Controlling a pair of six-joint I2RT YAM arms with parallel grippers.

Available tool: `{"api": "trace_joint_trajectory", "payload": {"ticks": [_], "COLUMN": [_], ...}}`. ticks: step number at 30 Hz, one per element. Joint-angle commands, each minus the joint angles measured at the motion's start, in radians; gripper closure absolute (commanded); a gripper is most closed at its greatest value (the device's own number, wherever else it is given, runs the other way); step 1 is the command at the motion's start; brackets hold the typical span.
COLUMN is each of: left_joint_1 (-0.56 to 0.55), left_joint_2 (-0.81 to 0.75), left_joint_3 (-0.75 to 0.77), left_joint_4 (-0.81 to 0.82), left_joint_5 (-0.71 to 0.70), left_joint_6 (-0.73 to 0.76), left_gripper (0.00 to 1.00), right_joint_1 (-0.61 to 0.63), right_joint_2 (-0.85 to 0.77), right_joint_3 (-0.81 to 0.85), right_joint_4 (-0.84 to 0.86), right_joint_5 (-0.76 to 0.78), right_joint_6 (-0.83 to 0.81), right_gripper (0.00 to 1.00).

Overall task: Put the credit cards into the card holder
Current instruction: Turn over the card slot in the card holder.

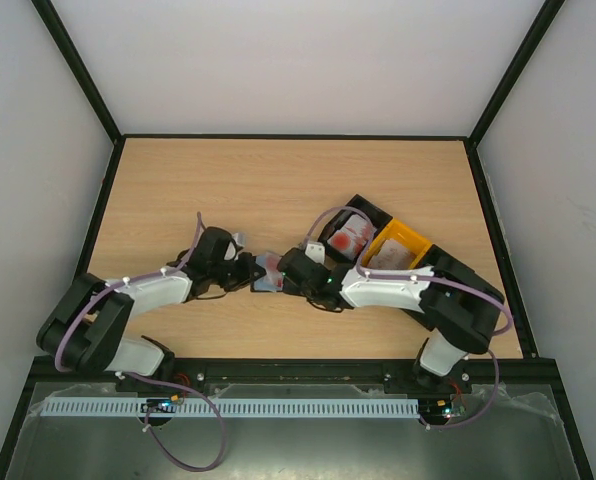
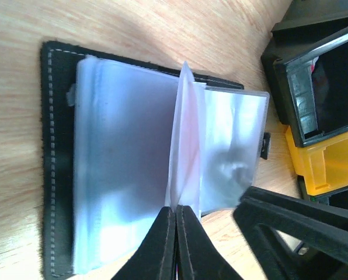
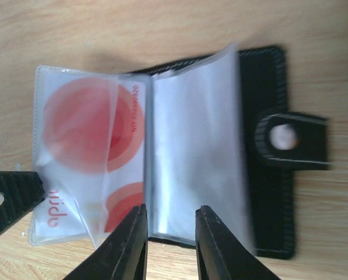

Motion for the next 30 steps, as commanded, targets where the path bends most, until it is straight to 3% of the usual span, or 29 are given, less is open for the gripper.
{"api": "trace_joint_trajectory", "payload": {"ticks": [1,9,16,30], "left_joint_1": [-0.005,-0.016,-0.066,-0.167], "left_joint_2": [-0.034,-0.028,0.021,0.112], "left_joint_3": [0.076,0.138,0.166,0.252], "left_joint_4": [-0.195,-0.299,-0.259,-0.176], "left_joint_5": [-0.061,-0.109,-0.047,-0.068], "left_joint_6": [0.121,0.167,0.152,0.111], "left_gripper": [0.97,0.97,0.73,0.64], "right_joint_1": [-0.007,-0.032,-0.06,-0.092], "right_joint_2": [-0.091,-0.188,-0.242,-0.331], "right_joint_3": [-0.007,-0.053,-0.08,-0.17], "right_joint_4": [-0.142,-0.16,-0.149,-0.101], "right_joint_5": [0.172,0.235,0.217,0.166], "right_joint_6": [-0.001,-0.007,-0.042,-0.067], "right_gripper": [0.77,0.76,0.76,0.76]}}
